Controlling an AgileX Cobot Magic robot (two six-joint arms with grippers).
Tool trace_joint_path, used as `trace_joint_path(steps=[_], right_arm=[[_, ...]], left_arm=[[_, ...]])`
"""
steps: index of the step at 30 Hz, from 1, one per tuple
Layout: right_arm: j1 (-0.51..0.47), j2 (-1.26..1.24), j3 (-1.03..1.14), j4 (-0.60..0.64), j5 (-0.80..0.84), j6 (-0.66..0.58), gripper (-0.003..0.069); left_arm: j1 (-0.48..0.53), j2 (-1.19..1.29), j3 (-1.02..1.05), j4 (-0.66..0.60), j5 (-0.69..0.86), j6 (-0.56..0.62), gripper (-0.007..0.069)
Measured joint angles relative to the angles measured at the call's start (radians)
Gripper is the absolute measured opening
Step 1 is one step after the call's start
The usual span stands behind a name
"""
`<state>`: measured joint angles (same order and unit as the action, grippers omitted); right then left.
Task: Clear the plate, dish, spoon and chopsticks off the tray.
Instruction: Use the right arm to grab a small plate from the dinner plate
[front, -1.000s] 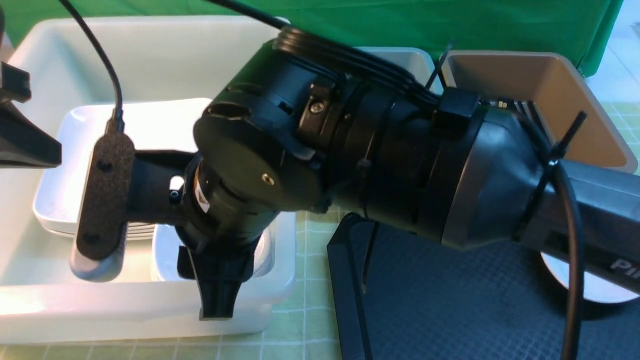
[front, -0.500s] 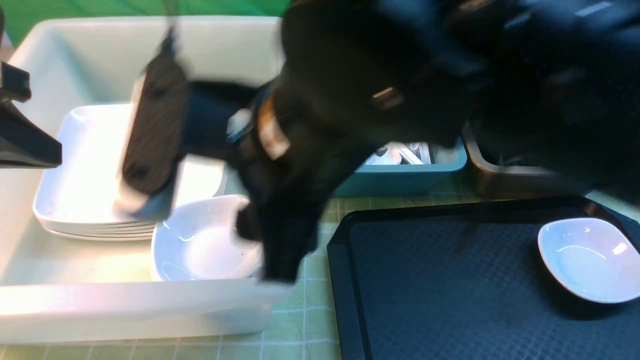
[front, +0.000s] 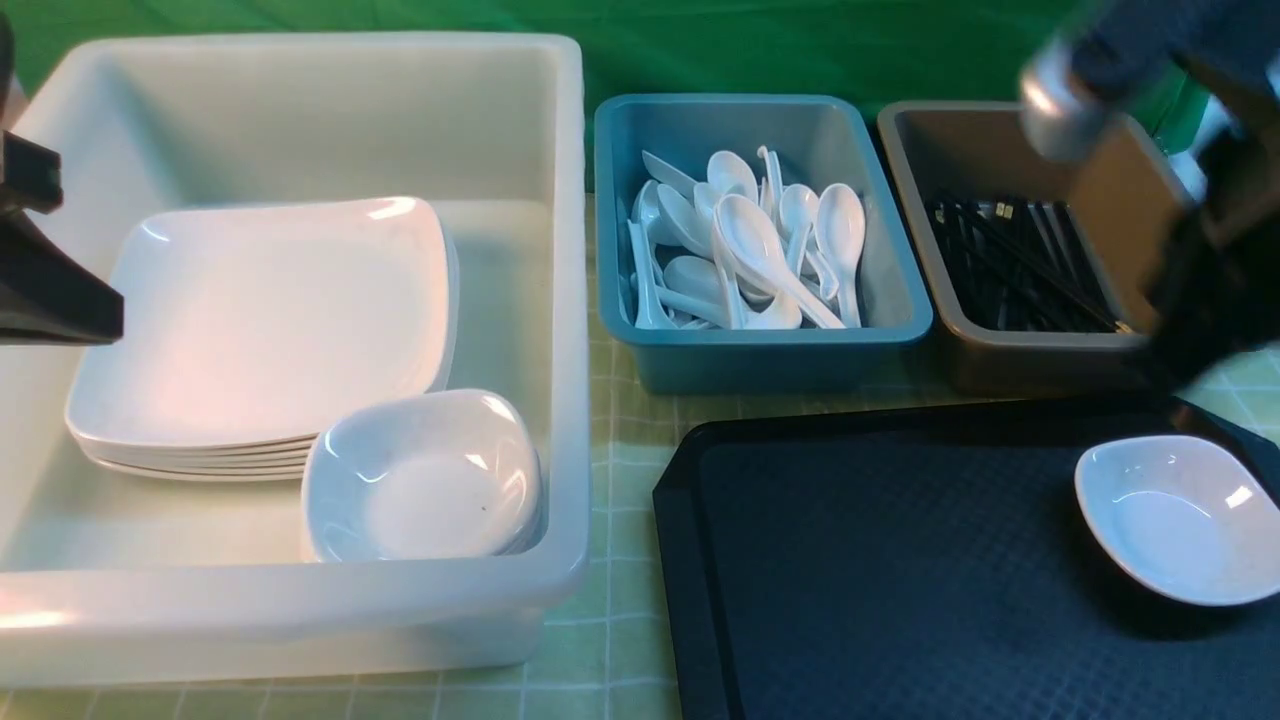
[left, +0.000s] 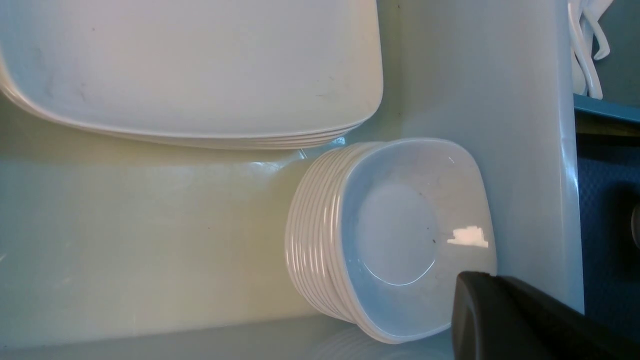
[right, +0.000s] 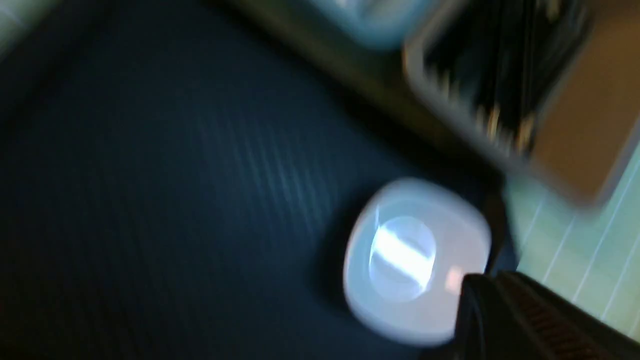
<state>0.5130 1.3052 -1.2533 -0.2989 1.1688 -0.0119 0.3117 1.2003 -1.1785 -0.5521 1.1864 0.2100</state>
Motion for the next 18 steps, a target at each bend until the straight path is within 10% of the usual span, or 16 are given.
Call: trace_joint_path(steps=[5, 11, 18], right_arm=[[-0.213, 0.09, 0.216, 0.154, -0.158, -0.016, 0.0136], [-0.236, 0.247, 0.243, 0.198, -0.293, -0.033, 0.0388], [-0.236, 0.402, 0.243, 0.037, -0.404, -0.004, 0.0407]], left_arm=[[0.0, 0.0, 0.0, -0.001, 0.0, 0.0, -0.0011], [0.0, 0.0, 0.0, -0.001, 0.0, 0.0, -0.0008], [0.0, 0.0, 0.0, -0.001, 0.0, 0.0, -0.0004]])
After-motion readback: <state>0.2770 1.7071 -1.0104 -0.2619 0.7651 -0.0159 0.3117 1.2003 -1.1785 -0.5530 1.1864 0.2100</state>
